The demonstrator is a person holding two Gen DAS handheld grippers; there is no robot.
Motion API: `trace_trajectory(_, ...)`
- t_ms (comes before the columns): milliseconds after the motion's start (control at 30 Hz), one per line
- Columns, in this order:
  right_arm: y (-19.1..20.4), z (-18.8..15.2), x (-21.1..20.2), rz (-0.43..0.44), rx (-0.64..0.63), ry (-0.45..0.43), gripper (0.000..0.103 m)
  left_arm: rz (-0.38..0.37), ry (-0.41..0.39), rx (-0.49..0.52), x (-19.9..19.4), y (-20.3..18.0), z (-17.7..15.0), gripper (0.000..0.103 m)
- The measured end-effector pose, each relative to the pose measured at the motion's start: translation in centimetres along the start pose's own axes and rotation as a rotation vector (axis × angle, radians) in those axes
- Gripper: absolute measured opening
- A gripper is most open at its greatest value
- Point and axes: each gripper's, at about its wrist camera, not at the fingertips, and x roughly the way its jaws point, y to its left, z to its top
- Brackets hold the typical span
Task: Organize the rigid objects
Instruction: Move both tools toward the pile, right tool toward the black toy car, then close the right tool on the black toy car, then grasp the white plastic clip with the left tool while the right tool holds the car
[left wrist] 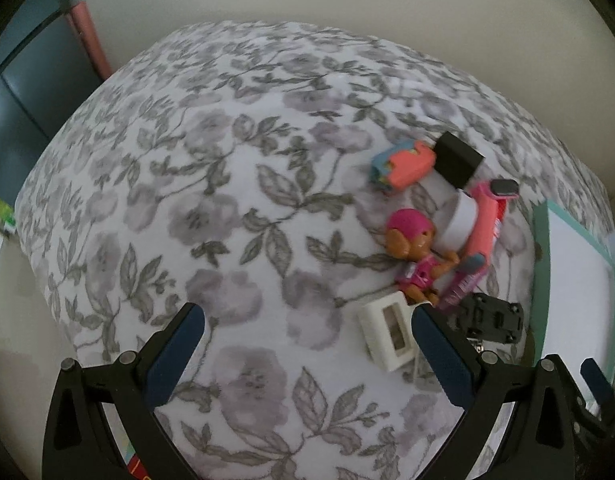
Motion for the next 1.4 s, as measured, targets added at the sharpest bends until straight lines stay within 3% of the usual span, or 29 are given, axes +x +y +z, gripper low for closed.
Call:
trace_trajectory(367,5.6,0.8,2.9,0.024,-0.144,0.033,0.103,0.016,0.047,-0.08,2.3,1.4,1.0,0.103)
trace_trajectory(767,6.9,1.3,6.1,0.0,-0.155,0.094,0.101,0.078,0.119,-0.146,5.1,1.5,2.0,0.103)
trace_trajectory(933,7.3,1.2,6.6,0.005,-0.159,0.104,0.096,0.058,0.137,-0.19,4.9,1.3,2.4,0.103)
trace_trajectory(1200,7.5,0.9,6.8,0.057,-0.154,0.122,0.078,0.016,0.191,-0.255,4.4,0.7,1.8,0.103)
trace_trajectory(1400,7.1,0.9,6.8,0.092,-0.123,0.128,0.078,0.014,0.198,-0.29,3.4,0.7,1.7,0.103)
